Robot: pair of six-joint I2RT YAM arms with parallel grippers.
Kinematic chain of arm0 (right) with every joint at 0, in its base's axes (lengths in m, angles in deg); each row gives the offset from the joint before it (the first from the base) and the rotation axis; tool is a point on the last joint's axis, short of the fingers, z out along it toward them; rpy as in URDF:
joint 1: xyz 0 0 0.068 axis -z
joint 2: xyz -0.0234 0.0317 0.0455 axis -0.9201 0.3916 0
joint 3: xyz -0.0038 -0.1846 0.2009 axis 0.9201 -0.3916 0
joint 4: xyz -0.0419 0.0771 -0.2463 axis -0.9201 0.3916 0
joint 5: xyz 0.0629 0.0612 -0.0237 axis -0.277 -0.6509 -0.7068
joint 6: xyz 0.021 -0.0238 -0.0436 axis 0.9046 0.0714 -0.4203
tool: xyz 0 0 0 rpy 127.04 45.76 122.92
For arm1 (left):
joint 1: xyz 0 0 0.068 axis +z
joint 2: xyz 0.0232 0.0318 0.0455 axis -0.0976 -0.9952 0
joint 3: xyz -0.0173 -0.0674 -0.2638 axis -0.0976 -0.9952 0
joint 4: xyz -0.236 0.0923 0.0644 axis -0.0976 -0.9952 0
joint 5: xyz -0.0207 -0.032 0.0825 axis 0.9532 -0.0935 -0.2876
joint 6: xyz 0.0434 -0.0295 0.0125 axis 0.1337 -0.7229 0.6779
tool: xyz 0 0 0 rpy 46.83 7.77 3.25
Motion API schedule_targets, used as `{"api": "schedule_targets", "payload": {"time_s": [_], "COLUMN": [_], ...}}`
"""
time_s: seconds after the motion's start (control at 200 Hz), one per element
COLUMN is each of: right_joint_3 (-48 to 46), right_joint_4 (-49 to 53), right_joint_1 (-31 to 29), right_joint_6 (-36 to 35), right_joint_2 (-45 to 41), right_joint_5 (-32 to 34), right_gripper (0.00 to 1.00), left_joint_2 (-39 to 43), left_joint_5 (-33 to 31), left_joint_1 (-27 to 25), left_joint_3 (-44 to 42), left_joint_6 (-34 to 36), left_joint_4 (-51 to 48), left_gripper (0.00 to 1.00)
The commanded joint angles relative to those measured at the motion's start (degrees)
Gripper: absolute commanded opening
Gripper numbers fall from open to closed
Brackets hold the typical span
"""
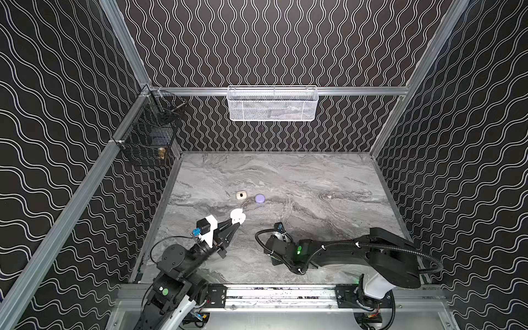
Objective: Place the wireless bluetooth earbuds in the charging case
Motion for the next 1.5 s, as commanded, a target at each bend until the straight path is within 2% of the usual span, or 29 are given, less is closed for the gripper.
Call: {"api": "schedule_targets", "payload": {"time_s": [0.0,0.285,0.611,0.926,1.296,1.491], "right_joint_3": [1.1,4.7,5.0,5.7,5.4,5.2], "right_joint_4": [2.4,4.8,7.4,7.7,8.0,8.6], "right_joint_1": [-0.3,-0.6,-0.5,-0.5,-0.6,-0.9], "right_joint_6": [1.2,-0.5,0.8,1.2,2.2,3.6], "right_joint_2": [0.6,4.9,6.4,7.5,6.1,1.6], "right_joint_5": [1.6,2.9,6.3,6.3,5.6,7.2], "right_gripper": [0.44,0.44,0.32,0.26,0.17,0.15], "left_joint_2": [0.0,0.1,0.0,0.0,0.0,0.0], "left_joint_5": [-0.2,-0.3,-0.1,-0.2,-0.3,0.1], "left_joint_1": [0.0,0.0,0.0,0.0,-0.1,0.1], "left_joint_3": [0.5,0.6,0.5,0.6,0.6,0.6], "left_joint_6": [0.5,0.5,0.5,0.4,0.6,0.6], "left_joint_4": [0.9,0.8,1.1,0.9,0.8,0.8], "left_gripper": [0.0,0.0,0.0,0.0,0.0,0.0]}}
